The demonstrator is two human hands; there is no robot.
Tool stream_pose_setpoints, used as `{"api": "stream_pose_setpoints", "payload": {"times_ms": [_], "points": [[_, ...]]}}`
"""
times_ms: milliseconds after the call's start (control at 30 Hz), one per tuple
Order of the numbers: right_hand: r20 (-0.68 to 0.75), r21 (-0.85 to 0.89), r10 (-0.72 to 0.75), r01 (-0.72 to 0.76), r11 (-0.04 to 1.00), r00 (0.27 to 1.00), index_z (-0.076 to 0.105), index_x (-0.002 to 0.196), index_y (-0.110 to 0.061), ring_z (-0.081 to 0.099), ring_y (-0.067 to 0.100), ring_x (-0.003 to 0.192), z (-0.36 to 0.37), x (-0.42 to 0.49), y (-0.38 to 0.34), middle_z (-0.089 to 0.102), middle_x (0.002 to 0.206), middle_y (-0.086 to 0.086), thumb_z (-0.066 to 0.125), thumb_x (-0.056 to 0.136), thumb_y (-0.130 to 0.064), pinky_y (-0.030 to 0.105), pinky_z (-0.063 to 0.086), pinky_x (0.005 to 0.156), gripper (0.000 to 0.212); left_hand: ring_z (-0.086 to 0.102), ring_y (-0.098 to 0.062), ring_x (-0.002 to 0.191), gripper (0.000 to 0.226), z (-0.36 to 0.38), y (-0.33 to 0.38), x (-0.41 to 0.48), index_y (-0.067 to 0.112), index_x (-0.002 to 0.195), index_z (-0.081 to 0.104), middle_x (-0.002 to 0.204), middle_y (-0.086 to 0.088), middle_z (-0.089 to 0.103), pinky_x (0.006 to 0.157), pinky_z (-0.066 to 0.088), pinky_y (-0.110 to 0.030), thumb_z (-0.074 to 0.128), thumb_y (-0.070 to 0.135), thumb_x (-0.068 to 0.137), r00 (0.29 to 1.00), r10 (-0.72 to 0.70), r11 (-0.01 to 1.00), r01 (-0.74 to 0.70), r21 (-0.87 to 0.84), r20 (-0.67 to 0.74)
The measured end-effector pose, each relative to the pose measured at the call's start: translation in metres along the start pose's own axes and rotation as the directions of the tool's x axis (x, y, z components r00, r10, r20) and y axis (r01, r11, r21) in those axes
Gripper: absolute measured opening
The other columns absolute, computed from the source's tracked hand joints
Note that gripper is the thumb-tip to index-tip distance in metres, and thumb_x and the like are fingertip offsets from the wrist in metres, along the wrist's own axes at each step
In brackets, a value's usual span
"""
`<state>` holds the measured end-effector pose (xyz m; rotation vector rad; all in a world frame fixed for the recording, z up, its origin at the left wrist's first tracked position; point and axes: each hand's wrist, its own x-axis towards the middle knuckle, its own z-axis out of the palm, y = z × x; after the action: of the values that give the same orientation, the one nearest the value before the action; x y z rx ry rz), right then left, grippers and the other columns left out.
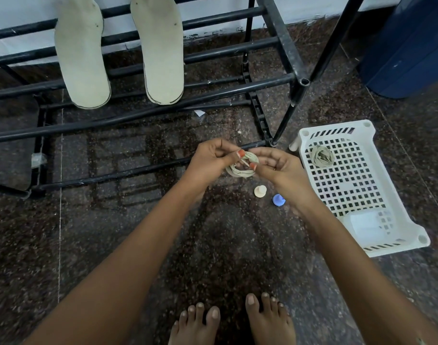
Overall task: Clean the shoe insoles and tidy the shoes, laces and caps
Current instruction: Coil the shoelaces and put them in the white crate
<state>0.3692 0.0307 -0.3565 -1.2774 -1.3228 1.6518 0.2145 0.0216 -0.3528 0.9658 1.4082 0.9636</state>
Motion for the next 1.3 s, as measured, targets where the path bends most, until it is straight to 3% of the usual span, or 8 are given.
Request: {"api": "stream_pose_setpoints", "payload": {"times_ms": [167,367,433,500,667,867,1033,1300], "points": [[-0.002,0.045,-0.001,0.001,0.999,1.000,0.061,0.096,-0.019,0.066,0.006,0.080,-0.001,-0.002,0.000,0.071,0.081,-0.008,0.056,0.085,0.000,0.020,0.054,0.075,0.022,0.060,-0.005,0.063,0.012,0.002,0.004,-0.001,0.012,0.076,0.059,0.071,0.002,0.066,0.062,0.049,-0.017,0.062,0.005,0.086,0.992,-0.125,0.979,0.127,-0.159,0.022],[-0.039,-0.247,-0.225,0.209,0.946,0.973,0.060,0.099,-0.025,0.063,-0.001,0.067,0.005,-0.005,-0.001,0.057,0.101,-0.003,0.065,0.079,0.003,0.014,0.050,0.065,0.035,0.060,-0.007,0.054,0.016,0.009,0.002,-0.001,0.013,0.073,0.058,0.069,-0.001,0.065,0.060,0.051,-0.023,0.062,0.004,0.086,0.956,-0.294,0.908,0.281,-0.312,0.005],[-0.051,-0.275,-0.282,0.258,0.926,0.958,0.063,0.094,-0.024,0.065,0.010,0.071,0.004,-0.006,0.001,0.059,0.097,-0.007,0.067,0.077,0.002,0.018,0.051,0.065,0.031,0.059,-0.010,0.059,0.015,0.012,0.001,-0.001,0.012,0.074,0.058,0.069,-0.002,0.064,0.064,0.049,-0.025,0.062,0.004,0.086,0.956,-0.292,0.914,0.279,-0.296,0.000],[-0.091,-0.280,-0.294,0.259,0.925,0.952,0.066,0.085,-0.024,0.064,0.029,0.078,0.002,-0.006,0.004,0.063,0.094,-0.003,0.066,0.078,0.002,0.036,0.055,0.071,0.027,0.057,-0.013,0.065,0.015,0.015,0.000,-0.001,0.012,0.074,0.057,0.074,-0.004,0.061,0.066,0.048,-0.026,0.062,0.005,0.085,0.962,-0.275,0.928,0.265,-0.263,0.001],[-0.177,-0.241,-0.222,0.176,0.954,0.959,0.066,0.077,-0.025,0.063,0.033,0.083,-0.006,-0.003,0.004,0.069,0.083,0.006,0.066,0.079,-0.002,0.045,0.051,0.079,0.024,0.062,-0.013,0.070,0.015,0.018,-0.004,-0.001,0.014,0.075,0.059,0.070,-0.001,0.067,0.071,0.048,-0.029,0.065,0.002,0.082,0.978,-0.196,0.945,0.208,-0.252,0.074],[-0.232,-0.078,-0.106,0.091,0.993,0.967,0.066,0.077,-0.011,0.062,-0.001,0.062,-0.012,-0.002,0.008,0.068,0.062,-0.014,0.064,0.079,0.001,0.014,0.049,0.061,0.012,0.059,-0.008,0.078,0.030,0.018,-0.008,0.003,0.017,0.086,0.059,0.086,0.002,0.065,0.081,0.050,-0.027,0.070,-0.009,0.074,0.991,-0.046,0.998,0.041,0.043,0.125],[-0.213,0.072,-0.018,0.034,0.997,0.977,0.065,0.083,-0.014,0.062,0.001,0.062,-0.020,-0.005,0.011,0.068,0.063,-0.011,0.062,0.082,-0.002,0.016,0.050,0.058,0.013,0.057,-0.002,0.076,0.032,0.025,-0.008,0.004,0.018,0.091,0.058,0.087,0.004,0.062,0.071,0.047,-0.011,0.066,-0.011,0.077,0.989,0.006,0.999,-0.013,0.049,0.145],[-0.228,0.215,0.052,-0.002,0.977,0.972,0.068,0.085,-0.010,0.066,0.014,0.079,-0.039,-0.006,0.012,0.072,0.076,-0.002,0.061,0.081,-0.002,0.024,0.054,0.077,0.012,0.061,-0.010,0.086,0.027,0.044,-0.007,0.010,0.017,0.106,0.056,0.106,-0.005,0.065,0.072,0.053,-0.018,0.066,0.006,0.084,0.983,-0.085,0.996,0.089,-0.018,0.161]]}}
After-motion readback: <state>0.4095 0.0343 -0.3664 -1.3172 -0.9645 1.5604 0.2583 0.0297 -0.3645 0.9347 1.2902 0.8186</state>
